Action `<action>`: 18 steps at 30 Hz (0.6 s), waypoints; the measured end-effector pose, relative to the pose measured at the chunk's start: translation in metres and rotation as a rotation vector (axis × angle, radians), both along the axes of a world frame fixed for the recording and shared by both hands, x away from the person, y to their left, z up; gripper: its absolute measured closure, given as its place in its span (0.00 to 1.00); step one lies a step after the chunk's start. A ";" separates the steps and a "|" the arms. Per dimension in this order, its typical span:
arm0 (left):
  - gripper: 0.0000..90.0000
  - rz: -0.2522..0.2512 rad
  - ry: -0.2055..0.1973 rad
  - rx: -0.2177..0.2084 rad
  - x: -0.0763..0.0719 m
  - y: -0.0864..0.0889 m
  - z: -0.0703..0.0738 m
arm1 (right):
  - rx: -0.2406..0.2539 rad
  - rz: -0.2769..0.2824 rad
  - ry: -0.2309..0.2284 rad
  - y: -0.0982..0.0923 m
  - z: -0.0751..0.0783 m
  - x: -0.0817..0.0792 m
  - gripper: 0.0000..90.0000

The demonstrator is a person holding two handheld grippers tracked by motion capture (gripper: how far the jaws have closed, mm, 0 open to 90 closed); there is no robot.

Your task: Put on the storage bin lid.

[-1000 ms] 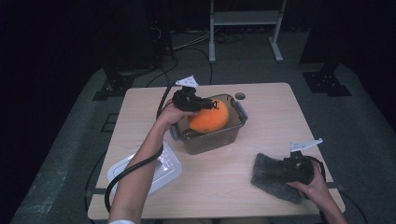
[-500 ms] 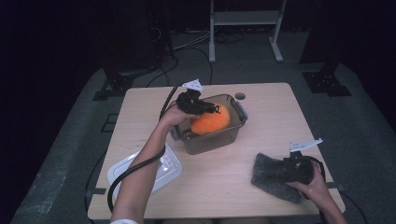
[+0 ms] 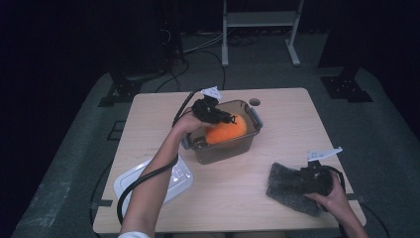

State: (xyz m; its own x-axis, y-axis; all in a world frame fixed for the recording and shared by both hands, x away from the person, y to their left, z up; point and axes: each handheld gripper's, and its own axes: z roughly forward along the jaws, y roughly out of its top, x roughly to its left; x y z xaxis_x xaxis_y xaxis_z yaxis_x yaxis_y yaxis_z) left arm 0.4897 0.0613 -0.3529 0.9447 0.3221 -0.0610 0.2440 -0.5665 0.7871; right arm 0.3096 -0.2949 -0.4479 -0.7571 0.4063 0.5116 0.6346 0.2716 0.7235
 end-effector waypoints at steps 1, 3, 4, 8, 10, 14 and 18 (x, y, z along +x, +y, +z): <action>0.88 0.000 0.000 0.006 0.001 -0.001 -0.001 | 0.000 0.000 0.000 0.000 0.000 0.000 0.37; 0.88 -0.001 0.002 0.010 0.001 -0.002 -0.002 | 0.000 0.001 0.000 0.000 0.000 0.000 0.37; 0.88 0.000 0.005 0.007 0.001 -0.003 -0.003 | 0.000 0.002 0.000 0.000 0.000 0.000 0.37; 0.88 -0.009 0.008 0.026 0.002 -0.006 -0.004 | -0.002 0.004 0.001 0.000 0.000 0.000 0.37; 0.88 -0.011 0.011 0.031 0.002 -0.007 -0.004 | -0.002 0.003 0.000 0.000 0.000 0.000 0.37; 0.88 -0.009 0.010 0.037 0.001 -0.007 -0.004 | -0.003 0.004 -0.002 0.000 0.001 -0.001 0.37; 0.88 -0.009 0.007 0.049 0.001 -0.007 -0.004 | -0.006 0.005 -0.001 0.000 0.001 -0.001 0.37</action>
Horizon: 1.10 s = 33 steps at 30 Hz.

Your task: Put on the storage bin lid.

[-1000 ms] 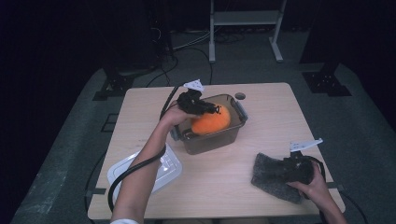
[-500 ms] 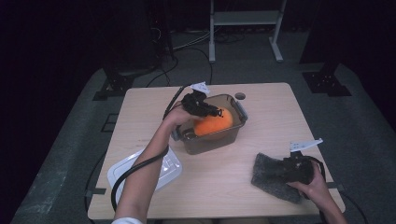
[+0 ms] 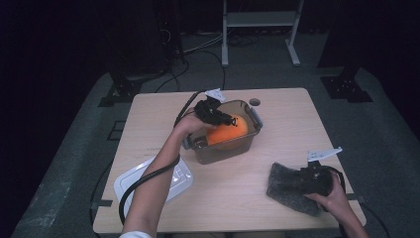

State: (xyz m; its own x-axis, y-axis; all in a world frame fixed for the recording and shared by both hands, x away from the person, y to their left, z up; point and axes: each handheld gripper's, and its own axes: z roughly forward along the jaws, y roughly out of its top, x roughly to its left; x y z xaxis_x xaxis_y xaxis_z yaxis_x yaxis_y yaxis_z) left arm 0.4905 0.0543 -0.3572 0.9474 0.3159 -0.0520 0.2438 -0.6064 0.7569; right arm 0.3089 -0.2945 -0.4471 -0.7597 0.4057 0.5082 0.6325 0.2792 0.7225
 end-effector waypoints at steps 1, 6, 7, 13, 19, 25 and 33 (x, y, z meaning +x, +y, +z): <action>0.88 -0.001 0.000 0.003 0.000 0.000 0.000 | 0.000 0.000 0.000 0.000 0.000 0.000 0.37; 0.88 -0.018 0.010 0.025 0.000 -0.002 -0.001 | 0.001 -0.001 -0.001 0.000 0.000 0.000 0.37; 0.89 -0.018 0.010 0.025 0.000 -0.002 -0.001 | 0.001 -0.001 -0.001 0.000 0.000 0.000 0.37; 0.90 -0.020 0.013 0.041 -0.001 -0.005 -0.002 | 0.002 -0.001 0.000 0.000 0.000 0.000 0.37; 0.91 -0.011 0.002 0.030 0.000 -0.004 0.002 | 0.005 -0.002 0.000 -0.001 0.001 -0.001 0.37; 0.87 -0.012 -0.007 0.006 -0.003 0.001 0.010 | 0.002 0.000 0.000 0.000 0.000 -0.001 0.37; 0.82 -0.022 -0.013 -0.035 -0.013 0.011 0.020 | -0.002 0.000 -0.001 0.000 0.000 0.000 0.37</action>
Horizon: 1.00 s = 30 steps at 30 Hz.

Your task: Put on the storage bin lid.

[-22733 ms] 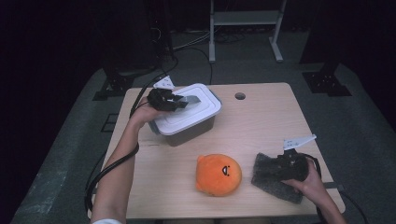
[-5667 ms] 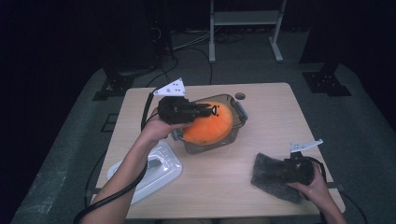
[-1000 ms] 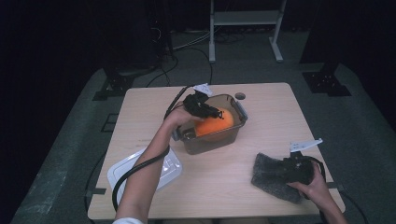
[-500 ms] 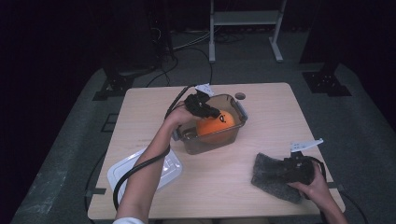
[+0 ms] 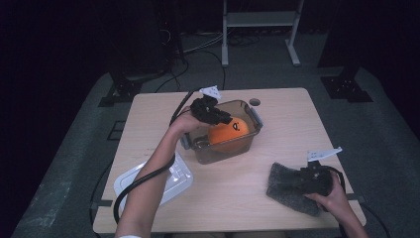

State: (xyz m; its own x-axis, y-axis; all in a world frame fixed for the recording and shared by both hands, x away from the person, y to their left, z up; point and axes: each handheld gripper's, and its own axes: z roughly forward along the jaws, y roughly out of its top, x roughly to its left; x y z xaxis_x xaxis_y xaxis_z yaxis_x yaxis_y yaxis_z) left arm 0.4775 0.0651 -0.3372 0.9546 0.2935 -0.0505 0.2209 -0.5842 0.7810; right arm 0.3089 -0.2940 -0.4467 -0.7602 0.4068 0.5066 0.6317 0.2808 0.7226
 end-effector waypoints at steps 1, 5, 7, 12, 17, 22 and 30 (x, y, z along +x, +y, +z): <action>0.82 -0.004 0.000 -0.004 -0.002 0.001 0.002 | -0.001 0.000 0.000 0.000 0.000 0.000 0.37; 0.80 -0.018 -0.018 -0.015 -0.011 0.007 0.009 | -0.003 -0.001 0.001 0.001 0.000 0.000 0.37; 0.78 -0.020 -0.018 -0.030 -0.015 0.010 0.012 | -0.004 0.000 -0.001 0.002 0.000 0.000 0.37; 0.76 -0.026 -0.019 -0.045 -0.022 0.018 0.013 | -0.006 0.000 -0.006 0.002 0.000 0.000 0.37; 0.71 -0.023 -0.017 -0.081 -0.031 0.030 0.016 | -0.008 -0.004 -0.005 0.002 0.000 -0.001 0.37; 0.65 -0.016 -0.024 -0.101 -0.040 0.040 0.019 | -0.014 -0.005 -0.002 0.002 0.000 -0.001 0.36; 0.57 0.001 -0.036 -0.114 -0.056 0.058 0.021 | -0.017 -0.010 -0.003 0.002 -0.001 -0.001 0.36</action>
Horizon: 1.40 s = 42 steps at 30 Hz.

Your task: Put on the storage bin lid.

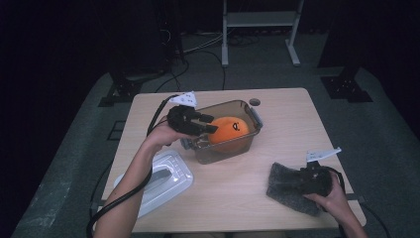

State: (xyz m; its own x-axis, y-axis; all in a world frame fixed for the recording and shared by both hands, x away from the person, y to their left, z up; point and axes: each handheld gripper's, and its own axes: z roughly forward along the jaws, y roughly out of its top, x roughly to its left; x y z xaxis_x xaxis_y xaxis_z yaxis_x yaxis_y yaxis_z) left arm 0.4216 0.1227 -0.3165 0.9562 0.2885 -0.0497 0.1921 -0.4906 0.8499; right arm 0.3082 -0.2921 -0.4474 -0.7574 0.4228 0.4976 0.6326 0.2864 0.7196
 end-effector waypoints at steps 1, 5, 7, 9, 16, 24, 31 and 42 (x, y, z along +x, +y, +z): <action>0.56 0.006 -0.001 -0.006 -0.004 0.004 0.000 | -0.001 0.001 0.000 0.000 0.000 0.000 0.36; 0.51 0.014 -0.003 -0.006 -0.011 0.011 -0.001 | -0.005 0.001 0.000 0.000 0.000 0.000 0.36; 0.47 0.020 0.000 -0.011 -0.012 0.013 -0.001 | -0.005 -0.001 0.000 0.001 0.000 0.000 0.36; 0.46 0.034 -0.006 -0.025 -0.015 0.017 0.000 | -0.005 -0.003 0.000 0.000 0.000 -0.001 0.36; 0.41 0.063 -0.027 -0.047 -0.025 0.032 -0.001 | -0.009 -0.008 -0.003 0.000 0.000 -0.001 0.35; 0.34 0.100 -0.013 -0.046 -0.034 0.048 -0.007 | -0.014 -0.010 -0.006 0.000 0.000 -0.002 0.34; 0.30 0.119 -0.018 -0.059 -0.043 0.061 -0.008 | -0.017 -0.015 -0.009 0.000 0.000 -0.002 0.33; 0.24 0.147 -0.013 -0.068 -0.053 0.077 -0.014 | -0.020 -0.019 -0.015 0.000 0.000 -0.002 0.33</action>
State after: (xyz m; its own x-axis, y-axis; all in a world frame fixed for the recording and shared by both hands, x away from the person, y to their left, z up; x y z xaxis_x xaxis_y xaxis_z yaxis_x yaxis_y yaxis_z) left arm 0.3682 0.2002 -0.3303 0.9046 0.4219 -0.0611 0.2461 -0.3997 0.8830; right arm 0.3059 -0.2921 -0.4472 -0.7564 0.4469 0.4776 0.6275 0.2894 0.7229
